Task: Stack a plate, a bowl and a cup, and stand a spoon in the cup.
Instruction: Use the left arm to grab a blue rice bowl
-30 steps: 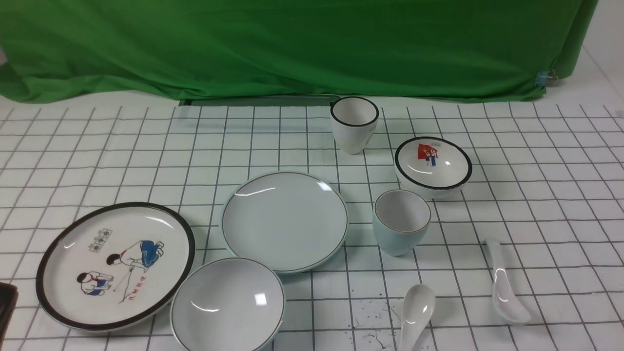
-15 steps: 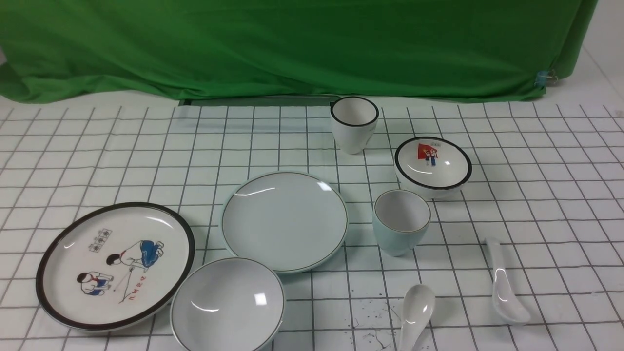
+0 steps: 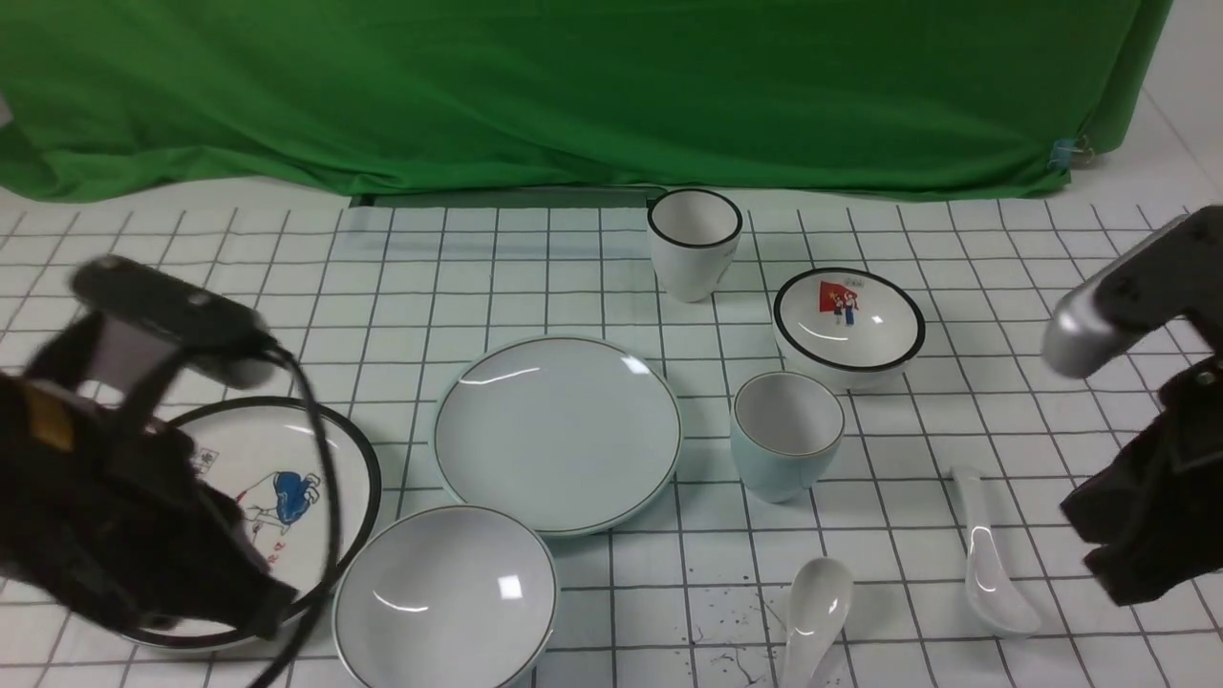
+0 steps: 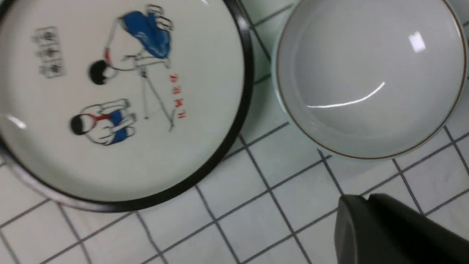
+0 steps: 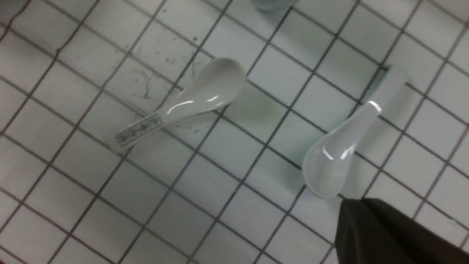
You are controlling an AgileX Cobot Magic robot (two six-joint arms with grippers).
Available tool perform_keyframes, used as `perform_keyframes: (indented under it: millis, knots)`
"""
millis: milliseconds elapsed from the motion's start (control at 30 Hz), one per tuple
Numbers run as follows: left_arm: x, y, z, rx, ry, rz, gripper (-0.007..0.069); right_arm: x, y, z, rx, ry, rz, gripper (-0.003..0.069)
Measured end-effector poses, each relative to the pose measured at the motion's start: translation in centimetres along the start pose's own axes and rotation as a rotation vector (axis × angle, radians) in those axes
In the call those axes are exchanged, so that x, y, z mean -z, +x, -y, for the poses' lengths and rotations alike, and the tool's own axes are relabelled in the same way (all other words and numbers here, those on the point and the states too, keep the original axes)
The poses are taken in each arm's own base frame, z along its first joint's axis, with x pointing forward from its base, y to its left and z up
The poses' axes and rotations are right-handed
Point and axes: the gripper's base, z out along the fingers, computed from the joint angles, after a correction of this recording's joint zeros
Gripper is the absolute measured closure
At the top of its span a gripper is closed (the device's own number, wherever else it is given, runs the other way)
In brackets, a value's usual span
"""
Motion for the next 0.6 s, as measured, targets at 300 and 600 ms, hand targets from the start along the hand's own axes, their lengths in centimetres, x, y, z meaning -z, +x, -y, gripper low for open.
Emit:
perform_keyframes:
  millis: [300, 600]
  knots:
    - [-7.2, -2.4, -0.1, 0.060, -0.012, -0.122, 0.0400, -1.2, -0.8, -0.8, 0.048, -0.021, -0.010, 0.0645]
    - [-11.8, -3.4, -0.7, 0.130, -0.032, -0.138, 0.0202, -1.3, -1.1, -0.7, 0.060, -0.012, 0.019, 0.0642]
